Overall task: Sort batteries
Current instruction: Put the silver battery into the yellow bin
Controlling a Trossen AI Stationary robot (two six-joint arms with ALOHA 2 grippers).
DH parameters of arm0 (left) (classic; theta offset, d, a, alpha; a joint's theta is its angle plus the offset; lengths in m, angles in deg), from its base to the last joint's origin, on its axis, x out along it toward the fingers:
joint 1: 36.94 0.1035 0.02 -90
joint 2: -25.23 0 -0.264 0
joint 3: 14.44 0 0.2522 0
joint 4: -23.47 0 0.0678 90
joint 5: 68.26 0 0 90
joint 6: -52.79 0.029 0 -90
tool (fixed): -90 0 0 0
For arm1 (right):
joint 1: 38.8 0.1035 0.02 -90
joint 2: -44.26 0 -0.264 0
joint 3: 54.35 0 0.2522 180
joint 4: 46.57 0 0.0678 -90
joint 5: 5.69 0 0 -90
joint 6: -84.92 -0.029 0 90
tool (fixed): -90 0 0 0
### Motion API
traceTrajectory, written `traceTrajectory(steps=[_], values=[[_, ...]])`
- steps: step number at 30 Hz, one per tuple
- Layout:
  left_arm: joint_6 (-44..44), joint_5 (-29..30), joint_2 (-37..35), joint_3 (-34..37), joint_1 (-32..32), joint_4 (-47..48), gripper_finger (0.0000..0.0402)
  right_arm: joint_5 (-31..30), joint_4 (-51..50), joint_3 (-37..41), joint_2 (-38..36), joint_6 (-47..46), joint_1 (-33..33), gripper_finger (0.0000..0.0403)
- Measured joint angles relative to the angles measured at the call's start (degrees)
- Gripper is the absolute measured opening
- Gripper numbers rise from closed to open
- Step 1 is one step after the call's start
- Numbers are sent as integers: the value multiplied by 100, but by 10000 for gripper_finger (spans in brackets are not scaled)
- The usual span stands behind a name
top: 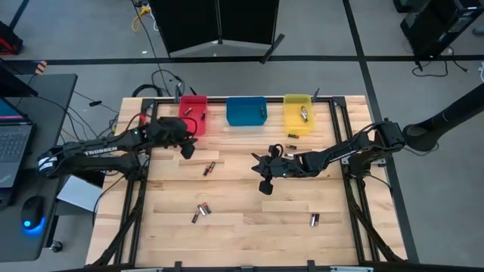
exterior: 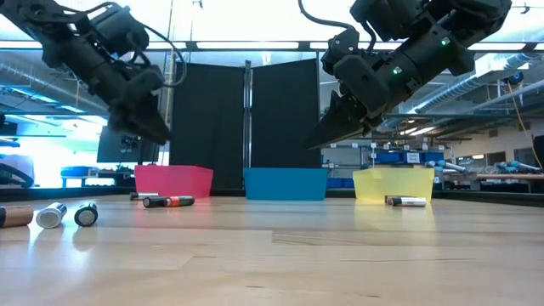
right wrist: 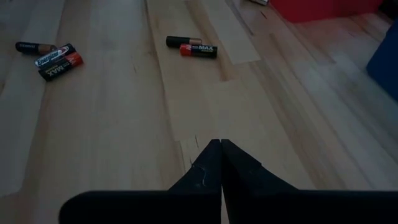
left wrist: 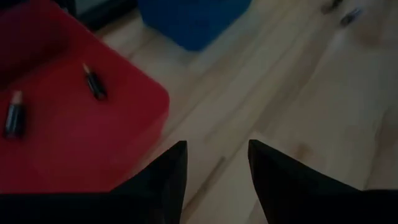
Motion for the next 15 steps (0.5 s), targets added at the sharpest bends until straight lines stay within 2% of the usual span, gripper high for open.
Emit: traceTrajectory(steps=[8,15], values=[[-602,726,109,294,-149,562,177,1,-2,0,0,27,0,9],[-777,975,167,957,-148,109,177,1,-2,0,0,107,1,9]])
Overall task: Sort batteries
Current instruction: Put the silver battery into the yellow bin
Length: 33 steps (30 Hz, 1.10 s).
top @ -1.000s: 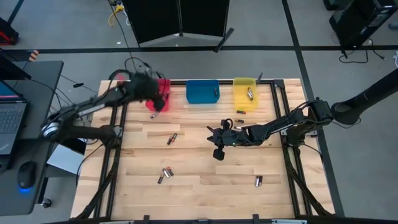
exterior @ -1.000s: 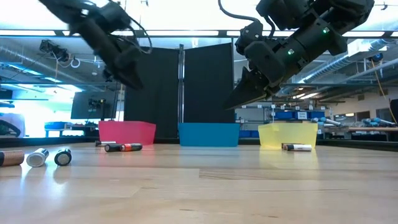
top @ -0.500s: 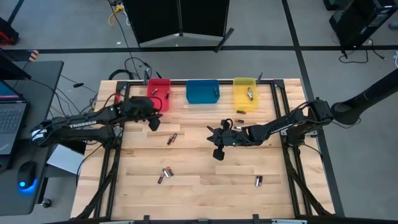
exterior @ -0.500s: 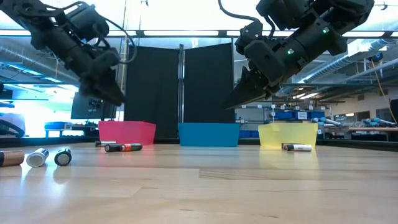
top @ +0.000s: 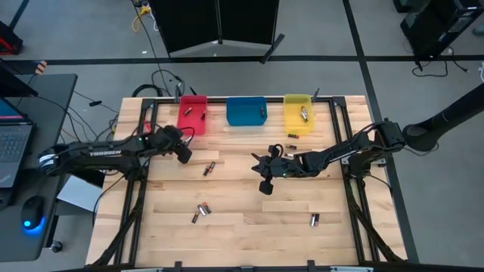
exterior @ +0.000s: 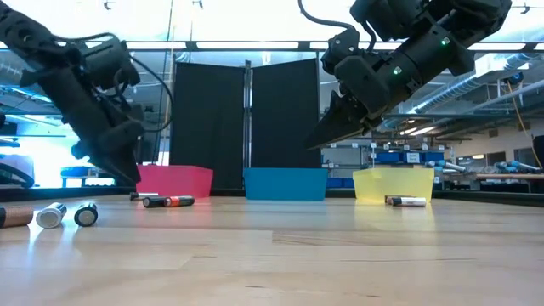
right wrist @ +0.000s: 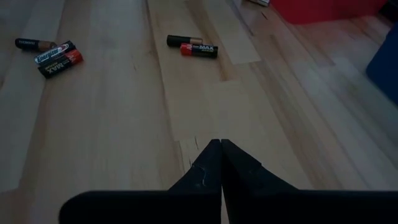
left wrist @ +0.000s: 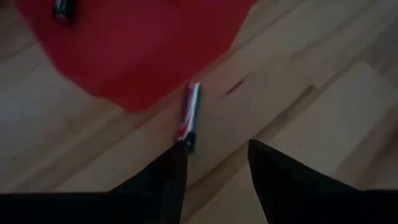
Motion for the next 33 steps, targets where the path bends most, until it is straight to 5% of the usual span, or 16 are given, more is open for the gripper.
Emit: traceTrajectory(steps=[12,33], values=[[180,384,2,828,85,-1392,178,26,7,0,0,15,-1,9],[561,-198,14,850,631,-1523,177,42,46,0,0,212,0,9]])
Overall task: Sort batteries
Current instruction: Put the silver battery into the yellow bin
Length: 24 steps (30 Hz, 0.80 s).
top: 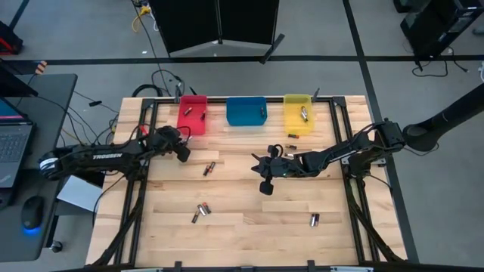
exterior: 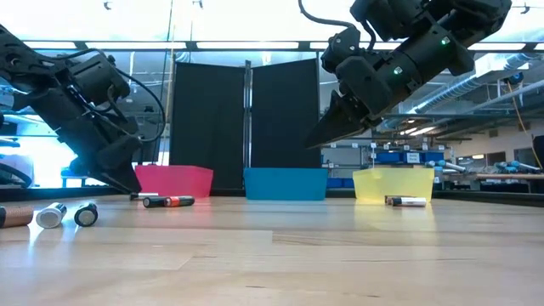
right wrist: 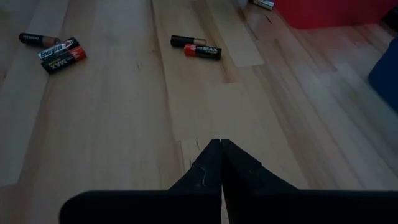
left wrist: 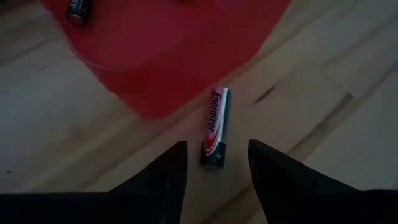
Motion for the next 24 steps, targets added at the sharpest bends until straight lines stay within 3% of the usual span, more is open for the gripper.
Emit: traceTrajectory(steps=[17,20,24], values=[[213,-69,1283,-34,175,-931,174,4,71,0,0,102,0,9],[199,-95,1295,-30,175,-981,156,7,71,0,0,102,-2,9],[124,-216,1299,-63,180,-845,96,7,70,0,0,102,-1,9]])
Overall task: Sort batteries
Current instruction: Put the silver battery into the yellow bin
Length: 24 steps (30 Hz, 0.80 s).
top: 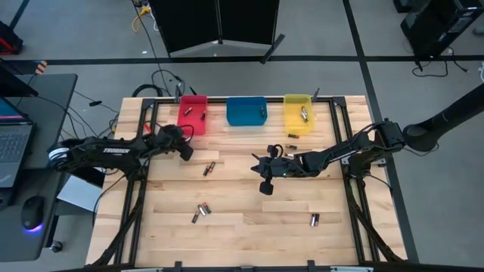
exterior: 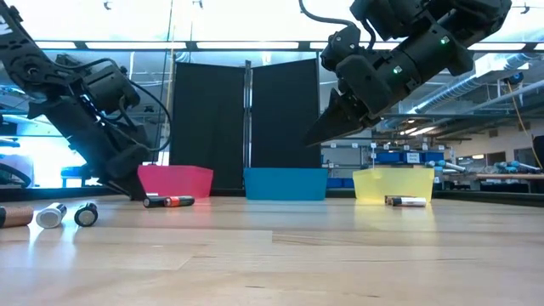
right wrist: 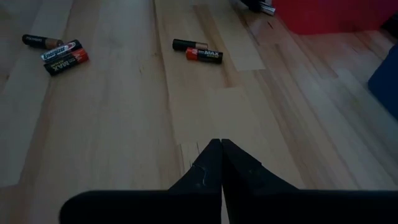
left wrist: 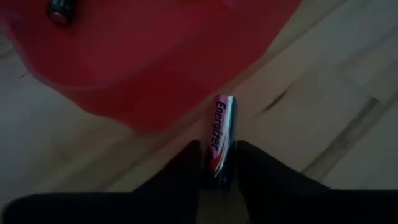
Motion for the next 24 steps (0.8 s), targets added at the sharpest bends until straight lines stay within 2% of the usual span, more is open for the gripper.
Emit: traceTrajectory(steps=[3,9,16,19,24], values=[[-82,-127,-7,-4,0,20,48,39,0,0,0,3,0,9],[-257,-470,-58,-192,-175,348,48,127,0,0,0,2,2,9],[-458,-712,-352,-738,-784,1237,48,186,1,0,0,244,-84,9],[-650,-751,-452,-822,-1048,636,48,406,355,57,10,330,-121,9],[-790,-1190,-415,-827,-1535,-1108,48,892,2701,545,283,294,-164,9]])
